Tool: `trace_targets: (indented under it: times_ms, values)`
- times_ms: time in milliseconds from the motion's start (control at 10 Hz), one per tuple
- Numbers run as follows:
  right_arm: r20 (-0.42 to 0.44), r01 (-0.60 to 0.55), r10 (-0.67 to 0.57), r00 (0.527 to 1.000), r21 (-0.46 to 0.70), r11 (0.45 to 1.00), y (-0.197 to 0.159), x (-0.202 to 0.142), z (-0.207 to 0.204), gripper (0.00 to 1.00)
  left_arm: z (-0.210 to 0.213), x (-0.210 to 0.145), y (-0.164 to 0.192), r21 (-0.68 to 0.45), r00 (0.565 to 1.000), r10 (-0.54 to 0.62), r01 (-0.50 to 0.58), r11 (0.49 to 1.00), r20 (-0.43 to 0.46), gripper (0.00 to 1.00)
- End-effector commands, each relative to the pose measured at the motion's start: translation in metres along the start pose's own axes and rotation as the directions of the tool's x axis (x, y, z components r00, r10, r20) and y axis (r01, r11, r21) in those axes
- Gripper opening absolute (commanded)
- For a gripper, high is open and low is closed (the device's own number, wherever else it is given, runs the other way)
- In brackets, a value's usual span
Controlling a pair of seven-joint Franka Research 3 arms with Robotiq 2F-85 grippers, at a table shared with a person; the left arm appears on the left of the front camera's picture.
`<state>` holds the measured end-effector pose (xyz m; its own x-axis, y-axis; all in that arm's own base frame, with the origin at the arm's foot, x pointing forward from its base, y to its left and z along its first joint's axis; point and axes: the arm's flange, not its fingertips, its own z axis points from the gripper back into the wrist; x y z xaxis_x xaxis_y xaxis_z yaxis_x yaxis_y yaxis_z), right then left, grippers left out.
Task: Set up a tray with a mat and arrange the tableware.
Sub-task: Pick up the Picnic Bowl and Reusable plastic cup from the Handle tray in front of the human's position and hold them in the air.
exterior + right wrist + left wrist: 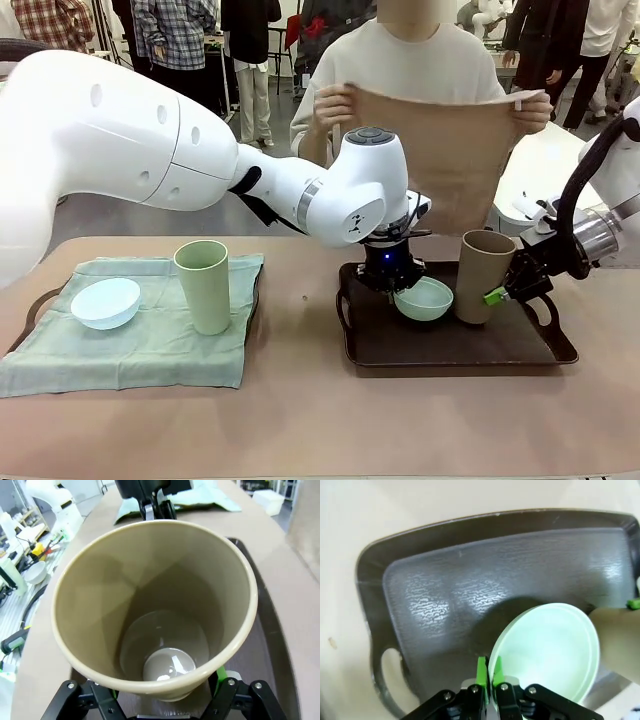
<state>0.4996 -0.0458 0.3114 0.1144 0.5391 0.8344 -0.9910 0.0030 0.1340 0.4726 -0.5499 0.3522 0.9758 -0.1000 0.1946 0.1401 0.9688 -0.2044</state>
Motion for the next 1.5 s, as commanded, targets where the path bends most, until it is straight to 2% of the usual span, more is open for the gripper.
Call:
trace_targets:
  times_ms: [0, 200, 300, 600, 800, 900, 1000, 1400]
  values:
    - [-0.012, -0.06, 0.06, 0.998, -0.031, 0.998, 0.045, 0.051, 0.035, 0.0, 0.061, -0.021, -0.001, 0.03, 0.996, -0.011, 0.009, 1.0, 0.086, 0.0]
    - [-0.021, -0.129, 0.128, 0.992, -0.059, 0.99, 0.092, 0.1, 0.06, 0.0, 0.116, -0.039, -0.012, 0.02, 0.978, -0.02, 0.016, 1.0, 0.209, 0.0]
    - [-0.035, -0.158, 0.156, 0.987, -0.072, 0.985, 0.114, 0.119, 0.064, 0.0, 0.14, -0.052, -0.021, 0.053, 0.965, -0.035, 0.022, 0.998, 0.26, 0.0]
    - [0.003, -0.159, 0.159, 0.987, -0.033, 0.987, 0.148, 0.145, 0.085, 0.0, 0.177, -0.074, -0.023, 0.081, 0.937, -0.019, -0.01, 0.997, 0.348, 0.0]
    - [-0.007, -0.191, 0.19, 0.982, -0.045, 0.981, 0.171, 0.158, 0.089, 0.0, 0.19, -0.087, -0.025, 0.095, 0.922, -0.022, -0.016, 0.995, 0.387, 0.0]
    - [-0.017, -0.204, 0.203, 0.979, -0.058, 0.977, 0.176, 0.162, 0.089, 0.0, 0.198, -0.095, -0.026, 0.12, 0.914, -0.024, -0.028, 0.992, 0.405, 0.0]
    - [0.003, -0.201, 0.201, 0.98, -0.046, 0.979, 0.159, 0.158, 0.092, 0.0, 0.191, -0.076, -0.032, 0.082, 0.934, -0.044, 0.016, 0.996, 0.356, 0.0]
    - [0.003, -0.201, 0.201, 0.98, -0.046, 0.979, 0.159, 0.158, 0.092, 0.0, 0.191, -0.076, -0.032, 0.082, 0.934, -0.044, 0.016, 0.996, 0.356, 0.0]
